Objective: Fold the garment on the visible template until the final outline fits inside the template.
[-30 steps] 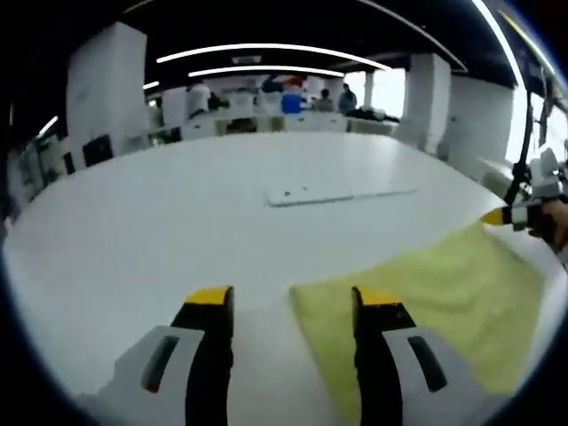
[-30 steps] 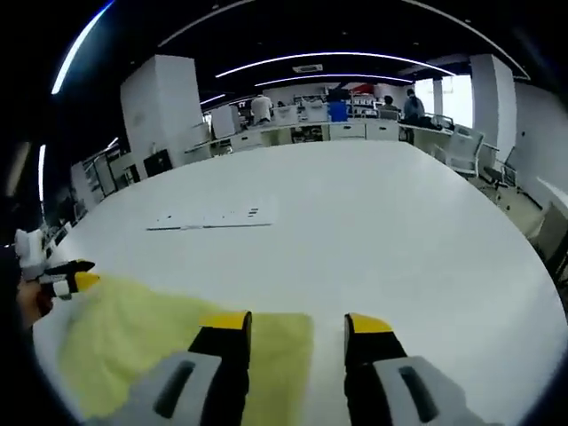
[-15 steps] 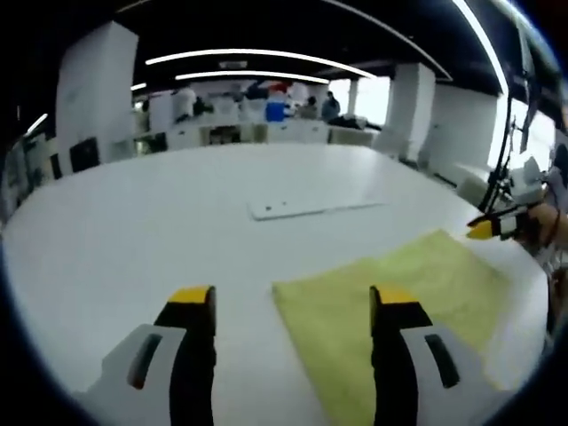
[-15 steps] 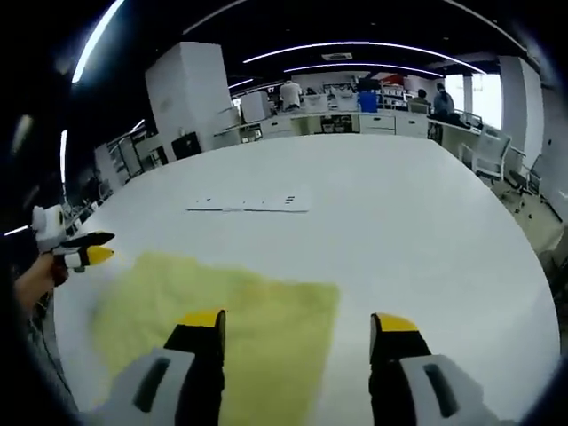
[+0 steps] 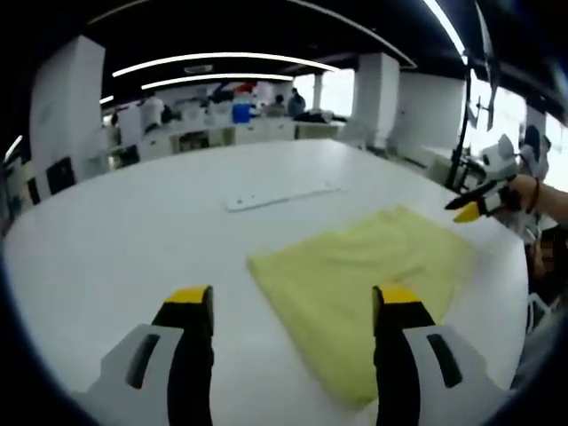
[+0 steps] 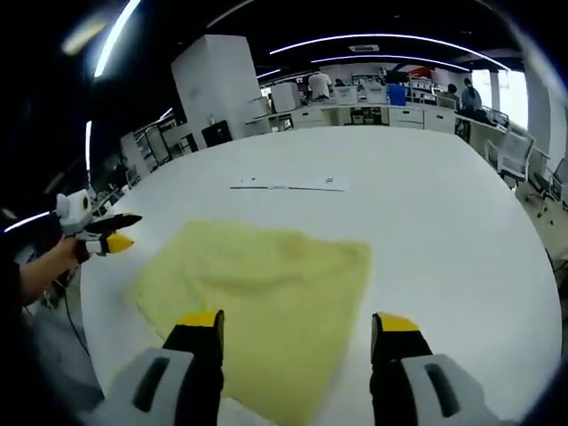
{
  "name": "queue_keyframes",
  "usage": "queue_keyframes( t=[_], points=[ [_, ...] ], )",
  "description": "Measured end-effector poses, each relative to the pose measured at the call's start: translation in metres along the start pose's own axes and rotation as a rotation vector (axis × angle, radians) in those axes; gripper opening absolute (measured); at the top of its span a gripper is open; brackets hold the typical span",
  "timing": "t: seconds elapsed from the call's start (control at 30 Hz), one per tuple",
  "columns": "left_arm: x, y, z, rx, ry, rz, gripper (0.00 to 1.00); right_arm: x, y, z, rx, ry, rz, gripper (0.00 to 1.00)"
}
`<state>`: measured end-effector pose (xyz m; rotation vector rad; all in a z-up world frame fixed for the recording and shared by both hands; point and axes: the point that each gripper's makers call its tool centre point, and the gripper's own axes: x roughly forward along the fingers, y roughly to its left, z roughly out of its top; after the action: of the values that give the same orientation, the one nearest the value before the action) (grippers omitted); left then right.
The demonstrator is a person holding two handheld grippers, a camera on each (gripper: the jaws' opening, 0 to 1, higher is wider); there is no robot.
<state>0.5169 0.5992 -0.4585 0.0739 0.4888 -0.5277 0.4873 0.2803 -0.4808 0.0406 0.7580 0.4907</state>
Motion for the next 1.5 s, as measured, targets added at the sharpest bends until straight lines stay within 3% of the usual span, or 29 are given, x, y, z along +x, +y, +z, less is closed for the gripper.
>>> queue_keyframes(
  t=[0.27, 0.53, 0.7, 0.9, 1.1, 1.23, 1.5],
  points=[
    [-0.017, -0.015, -0.032, -0.016, 0.049, -0.064, 0.65, -0.011, 0.01, -0.03, -0.009, 0.044, 0.031, 0.64],
    [-0.025, -0.021, -0.06, -0.021, 0.104, -0.093, 0.49, -0.019, 0.015, -0.053, -0.012, 0.077, 0.047, 0.49],
    [-0.027, -0.026, -0.068, -0.022, 0.114, -0.102, 0.46, -0.021, 0.019, -0.059, -0.02, 0.082, 0.049, 0.38],
    [-0.031, -0.032, -0.084, 0.016, 0.173, -0.126, 0.36, -0.02, 0.017, -0.065, -0.031, 0.09, 0.035, 0.34],
    [-0.03, -0.035, -0.093, -0.007, 0.193, -0.142, 0.32, -0.018, 0.008, -0.069, -0.03, 0.087, 0.019, 0.28],
    [-0.029, -0.038, -0.099, -0.02, 0.223, -0.151, 0.21, -0.019, 0.002, -0.07, -0.021, 0.087, 0.006, 0.23],
    [-0.029, -0.046, -0.098, -0.066, 0.187, -0.184, 0.06, -0.018, -0.003, -0.068, 0.008, 0.066, -0.011, 0.1]
  ],
)
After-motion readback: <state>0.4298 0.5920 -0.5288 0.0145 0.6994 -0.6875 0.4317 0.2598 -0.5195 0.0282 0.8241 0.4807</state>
